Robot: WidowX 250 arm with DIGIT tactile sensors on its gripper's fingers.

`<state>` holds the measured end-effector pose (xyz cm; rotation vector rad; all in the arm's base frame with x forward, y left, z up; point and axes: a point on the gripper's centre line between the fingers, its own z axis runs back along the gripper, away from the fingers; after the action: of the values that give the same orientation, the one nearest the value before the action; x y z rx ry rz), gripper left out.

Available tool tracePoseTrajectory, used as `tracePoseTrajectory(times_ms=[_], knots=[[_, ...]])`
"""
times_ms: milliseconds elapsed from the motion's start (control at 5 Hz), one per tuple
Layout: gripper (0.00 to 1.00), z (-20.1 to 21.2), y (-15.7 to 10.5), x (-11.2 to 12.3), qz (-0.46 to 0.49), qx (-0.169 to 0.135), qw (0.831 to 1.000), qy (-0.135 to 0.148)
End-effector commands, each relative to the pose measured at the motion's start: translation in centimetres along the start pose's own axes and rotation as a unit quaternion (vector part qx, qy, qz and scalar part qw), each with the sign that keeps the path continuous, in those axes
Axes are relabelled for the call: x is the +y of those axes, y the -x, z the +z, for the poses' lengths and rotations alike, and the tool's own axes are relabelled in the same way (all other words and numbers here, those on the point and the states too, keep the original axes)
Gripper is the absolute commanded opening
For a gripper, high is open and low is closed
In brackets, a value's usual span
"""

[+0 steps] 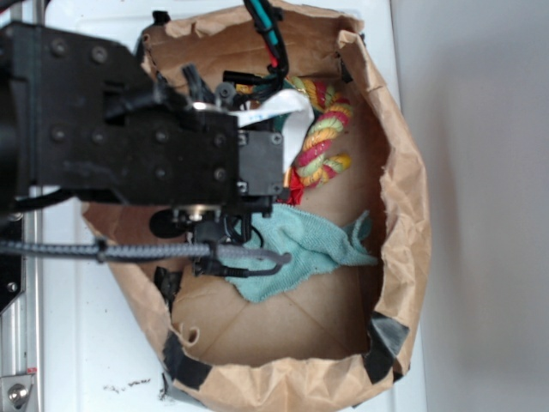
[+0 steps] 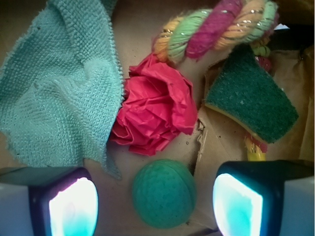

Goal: Grab the green ball.

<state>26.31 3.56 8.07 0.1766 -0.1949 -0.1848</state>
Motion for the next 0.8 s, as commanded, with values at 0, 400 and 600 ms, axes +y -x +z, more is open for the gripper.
tracePoseTrajectory(times_ms=[0, 400, 600], knots=[[1.0, -1.2, -0.3, 0.0, -0.014, -0.008, 1.0, -0.023], [1.0, -3.3, 2.4, -1.8, -0.067, 0.001, 0.997, -0.045], [1.0, -4.2, 4.0, -1.7, -0.097, 0.019, 0.994, -0.055]])
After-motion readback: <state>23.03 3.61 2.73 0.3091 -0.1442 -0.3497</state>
